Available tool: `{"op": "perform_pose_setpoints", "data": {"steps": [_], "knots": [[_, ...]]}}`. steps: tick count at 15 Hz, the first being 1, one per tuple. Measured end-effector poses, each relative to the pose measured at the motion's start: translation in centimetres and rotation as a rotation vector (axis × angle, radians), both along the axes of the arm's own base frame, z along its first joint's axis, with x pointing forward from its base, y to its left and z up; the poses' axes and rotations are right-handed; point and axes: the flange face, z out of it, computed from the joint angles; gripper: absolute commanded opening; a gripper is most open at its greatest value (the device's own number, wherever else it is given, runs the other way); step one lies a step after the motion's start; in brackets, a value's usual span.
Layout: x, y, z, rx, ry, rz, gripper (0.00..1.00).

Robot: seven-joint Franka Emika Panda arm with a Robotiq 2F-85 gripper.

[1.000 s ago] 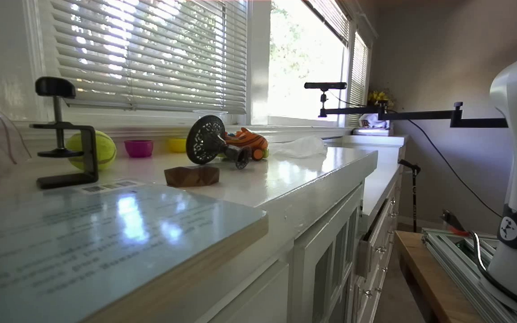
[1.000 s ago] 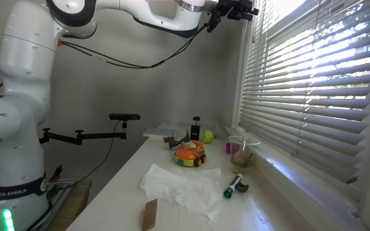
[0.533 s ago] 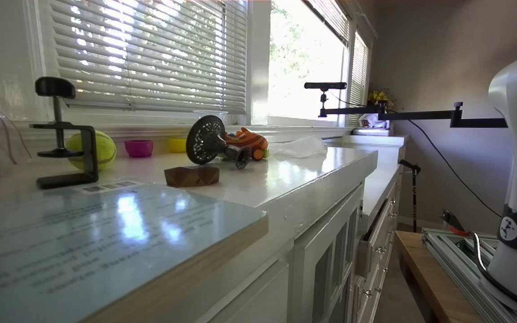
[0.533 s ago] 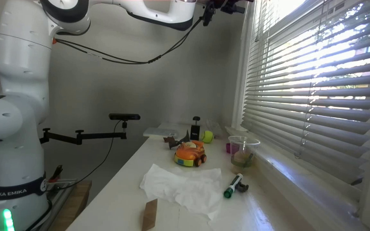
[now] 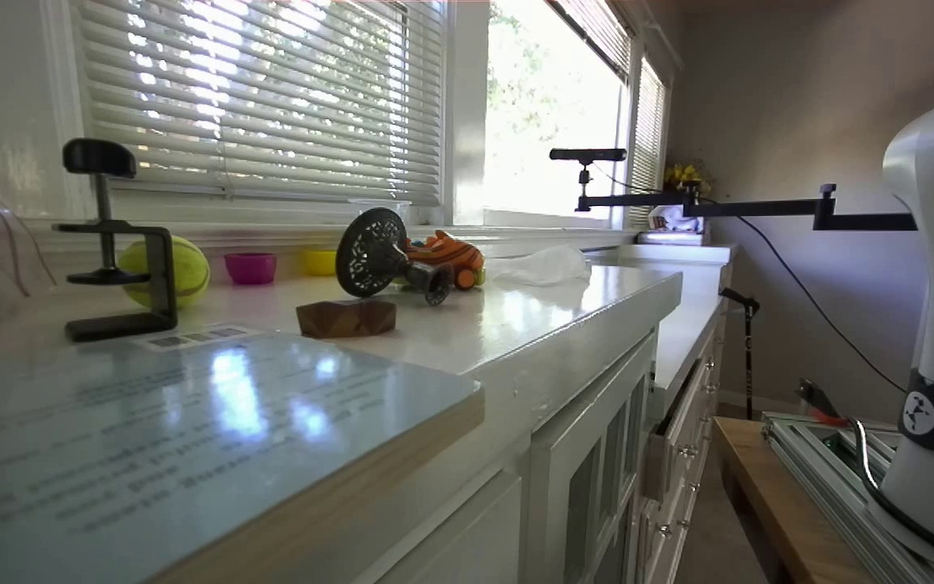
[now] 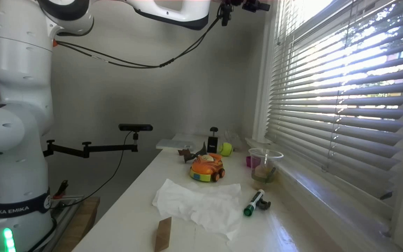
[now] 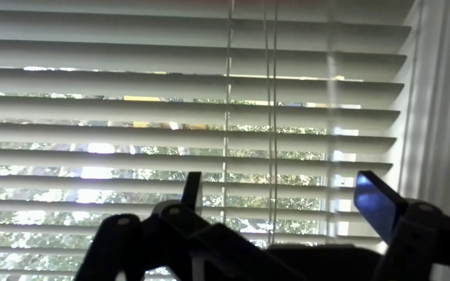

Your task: Pull up the blinds

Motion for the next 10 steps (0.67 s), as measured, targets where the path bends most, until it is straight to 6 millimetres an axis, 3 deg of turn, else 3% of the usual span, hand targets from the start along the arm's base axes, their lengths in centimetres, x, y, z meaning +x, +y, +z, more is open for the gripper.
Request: {"op": "perform_pose_setpoints", "data": {"steps": [6, 10], "knots": [[1.8, -1.7, -2.3, 0.0, 0.028, -0.012, 0.91], [3.3, -1.7, -3.9, 0.001, 0.035, 0.015, 0.77]]}}
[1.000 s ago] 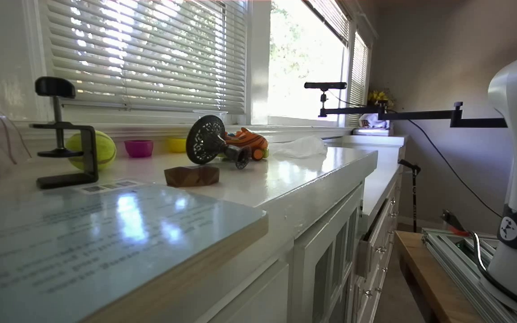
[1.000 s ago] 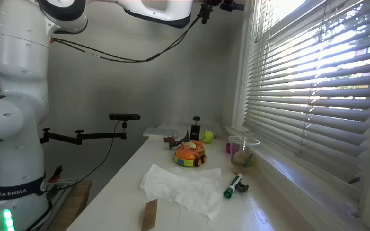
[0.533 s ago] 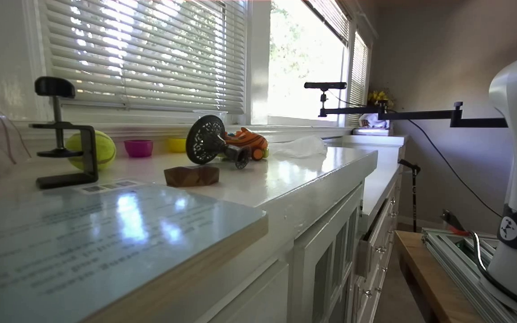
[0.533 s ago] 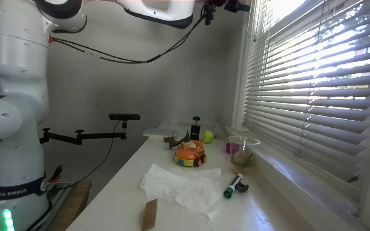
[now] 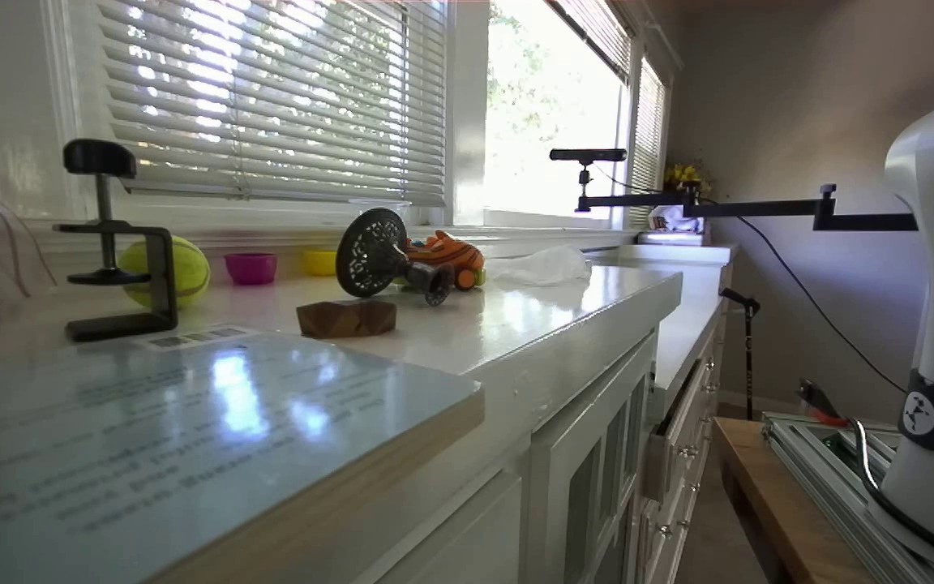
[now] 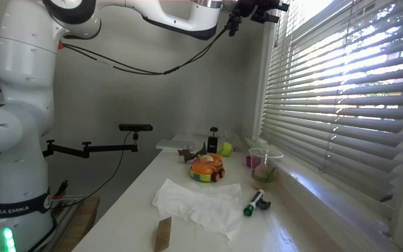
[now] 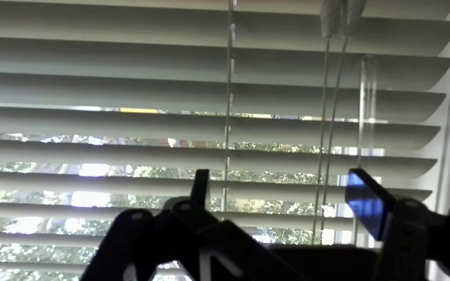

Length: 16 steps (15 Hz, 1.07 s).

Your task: Pull up the blinds

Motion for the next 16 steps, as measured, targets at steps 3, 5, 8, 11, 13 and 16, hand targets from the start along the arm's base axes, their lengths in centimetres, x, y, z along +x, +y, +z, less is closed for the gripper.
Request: {"op": "perform_pose_setpoints", "data": {"steps": [3, 5, 8, 11, 13, 16], "knots": [[0.7, 0.09, -0.84, 0.001, 0.003, 0.016, 0.66], [0.89, 0.17, -1.07, 0.007, 0.004, 0.024, 0.46], [0.93, 0.22, -1.1, 0.014, 0.003, 0.029, 0.33], [0.91, 0.24, -1.03, 0.015, 0.001, 0.03, 0.01], [0.87, 0.28, -0.94, 0.015, -0.001, 0.031, 0.0], [0.85, 0.32, -0.91, 0.015, -0.002, 0.033, 0.0]]}}
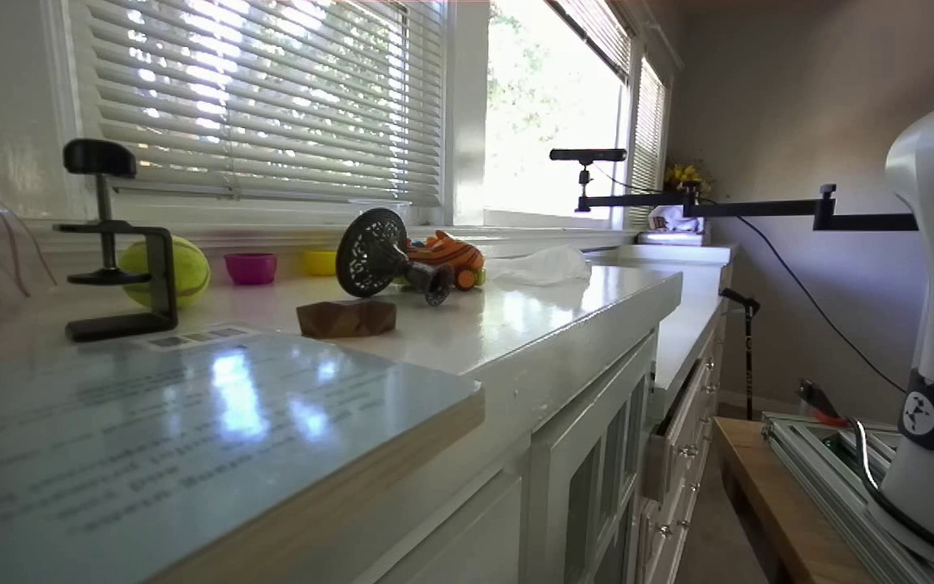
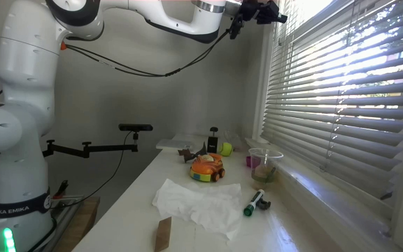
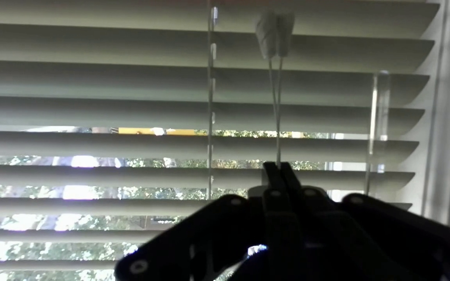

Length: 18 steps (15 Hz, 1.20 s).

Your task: Pull up the blinds

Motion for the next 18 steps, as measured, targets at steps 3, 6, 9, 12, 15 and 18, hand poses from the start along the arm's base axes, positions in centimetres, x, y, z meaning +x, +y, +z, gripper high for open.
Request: {"op": "perform_pose_setpoints", "data": {"steps": [3, 6, 9, 12, 15, 18], "knots": [[0.0, 0.2, 0.0, 0.0, 0.0, 0.003, 0.0], [-0.1, 1.1, -0.1, 0.005, 0.003, 0.021, 0.0], [-0.4, 2.5, -0.4, 0.021, 0.012, 0.048, 0.0], [-1.0, 3.7, -0.7, 0.045, 0.031, 0.068, 0.0], [-1.8, 3.9, -1.8, 0.059, 0.076, 0.05, 0.0], [-3.1, 3.4, -3.5, 0.084, 0.127, 0.012, 0.0]]}}
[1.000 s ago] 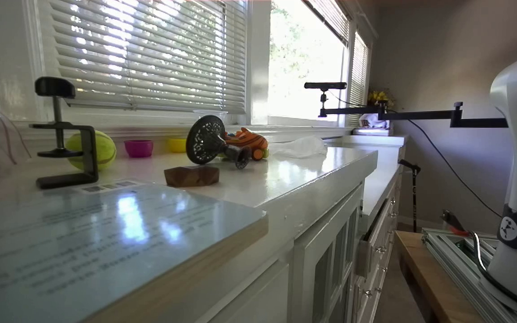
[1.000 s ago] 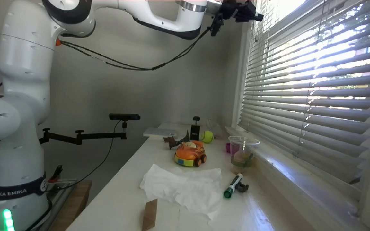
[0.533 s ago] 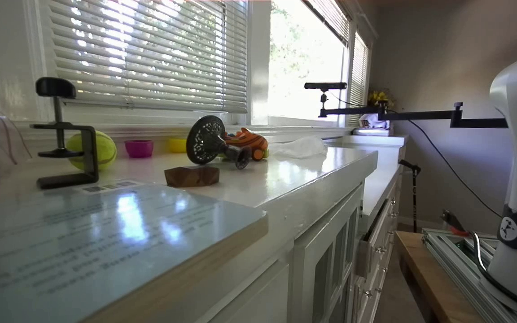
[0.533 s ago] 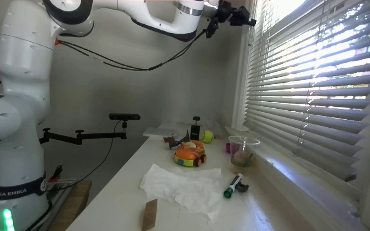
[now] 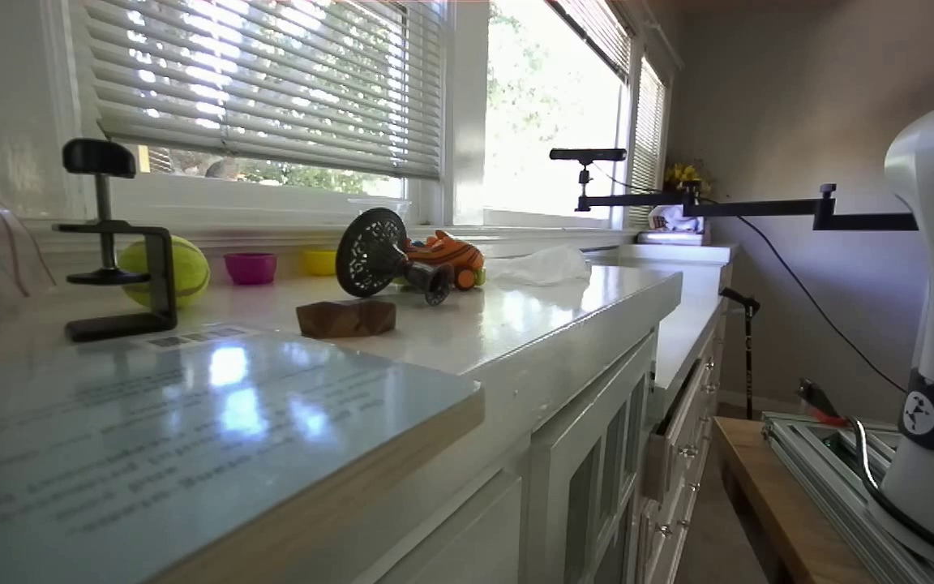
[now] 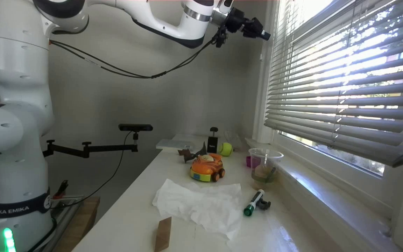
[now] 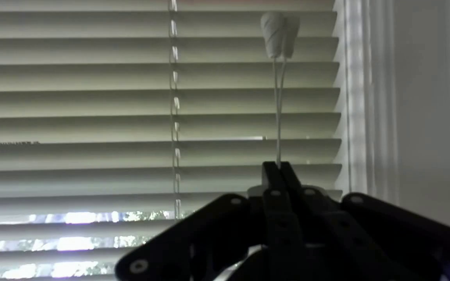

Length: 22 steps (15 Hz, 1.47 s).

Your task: Pull up the blinds

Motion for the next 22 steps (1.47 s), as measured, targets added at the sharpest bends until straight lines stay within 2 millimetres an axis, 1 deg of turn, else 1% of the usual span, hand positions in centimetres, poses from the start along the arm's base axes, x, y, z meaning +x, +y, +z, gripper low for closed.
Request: {"op": "perform_pose_setpoints", "data": {"steps": [3, 5, 8, 13, 15, 17, 22], "knots": [[-1.2, -0.2, -2.5, 0.047, 0.046, -0.023, 0.0], [-1.9, -0.2, -4.9, 0.094, 0.091, -0.036, 0.0], [-3.0, -0.3, -9.1, 0.167, 0.166, -0.057, 0.0], [-4.7, -0.4, -17.0, 0.288, 0.278, -0.064, 0.0], [-5.3, -0.6, -19.3, 0.355, 0.301, -0.075, 0.02], [-5.5, -0.9, -20.0, 0.397, 0.294, -0.083, 0.02], [-5.6, -1.0, -19.8, 0.409, 0.288, -0.089, 0.0]]}}
